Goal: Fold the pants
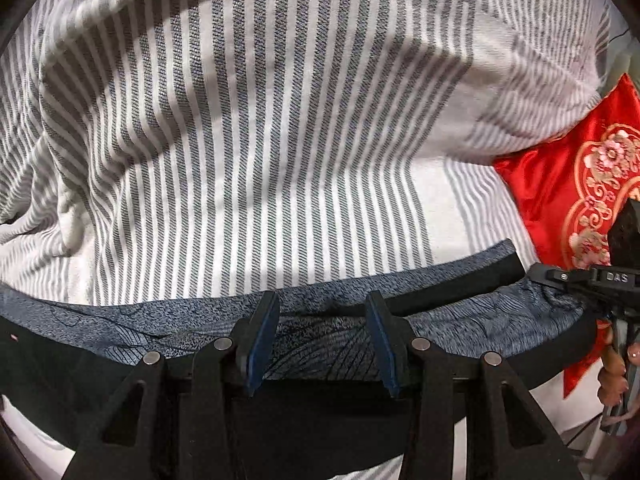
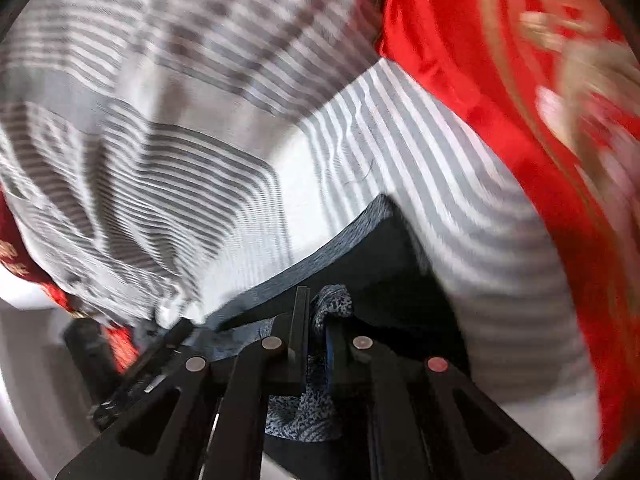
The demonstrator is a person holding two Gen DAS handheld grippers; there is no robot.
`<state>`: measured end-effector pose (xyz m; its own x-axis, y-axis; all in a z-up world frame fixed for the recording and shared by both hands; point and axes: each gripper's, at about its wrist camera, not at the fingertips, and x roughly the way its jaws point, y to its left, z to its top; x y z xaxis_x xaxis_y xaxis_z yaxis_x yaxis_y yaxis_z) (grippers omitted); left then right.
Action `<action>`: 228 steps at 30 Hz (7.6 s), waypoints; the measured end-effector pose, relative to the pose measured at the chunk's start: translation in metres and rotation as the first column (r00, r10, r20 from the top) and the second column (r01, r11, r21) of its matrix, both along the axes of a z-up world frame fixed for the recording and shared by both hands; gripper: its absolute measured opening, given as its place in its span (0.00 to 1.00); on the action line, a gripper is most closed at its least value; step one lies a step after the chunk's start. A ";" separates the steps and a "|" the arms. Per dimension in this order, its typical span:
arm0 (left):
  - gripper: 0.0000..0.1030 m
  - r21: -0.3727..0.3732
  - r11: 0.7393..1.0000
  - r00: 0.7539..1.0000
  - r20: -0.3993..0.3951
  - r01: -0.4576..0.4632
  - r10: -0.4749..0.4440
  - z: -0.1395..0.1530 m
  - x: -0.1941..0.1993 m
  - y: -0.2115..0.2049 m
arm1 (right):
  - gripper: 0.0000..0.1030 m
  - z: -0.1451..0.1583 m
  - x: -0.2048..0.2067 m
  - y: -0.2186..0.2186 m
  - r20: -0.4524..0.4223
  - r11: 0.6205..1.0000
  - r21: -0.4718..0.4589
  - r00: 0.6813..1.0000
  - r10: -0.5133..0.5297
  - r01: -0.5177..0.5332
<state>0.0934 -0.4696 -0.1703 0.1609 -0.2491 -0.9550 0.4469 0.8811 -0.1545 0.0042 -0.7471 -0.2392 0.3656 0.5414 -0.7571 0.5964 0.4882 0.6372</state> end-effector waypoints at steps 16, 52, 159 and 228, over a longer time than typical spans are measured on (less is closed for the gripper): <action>0.75 0.109 0.988 0.993 0.006 0.113 -0.115 -0.021 -0.060 -0.027 | 0.42 0.063 0.003 0.007 0.022 0.976 -0.162 0.988 0.150 -0.144; 0.91 0.351 0.918 0.978 0.152 -0.186 0.141 -0.086 0.043 0.181 | 0.47 0.039 0.019 0.179 -0.070 0.907 -0.239 0.938 0.341 -0.347; 1.00 0.264 0.927 0.950 0.230 -0.268 0.209 -0.065 -0.016 -0.024 | 0.61 -0.026 -0.130 0.048 0.242 0.850 0.124 0.815 -0.526 0.512; 1.00 0.162 0.865 0.878 0.163 -0.474 0.450 -0.011 0.003 0.388 | 0.75 0.091 0.082 0.464 0.119 0.804 -0.356 0.830 0.544 -0.476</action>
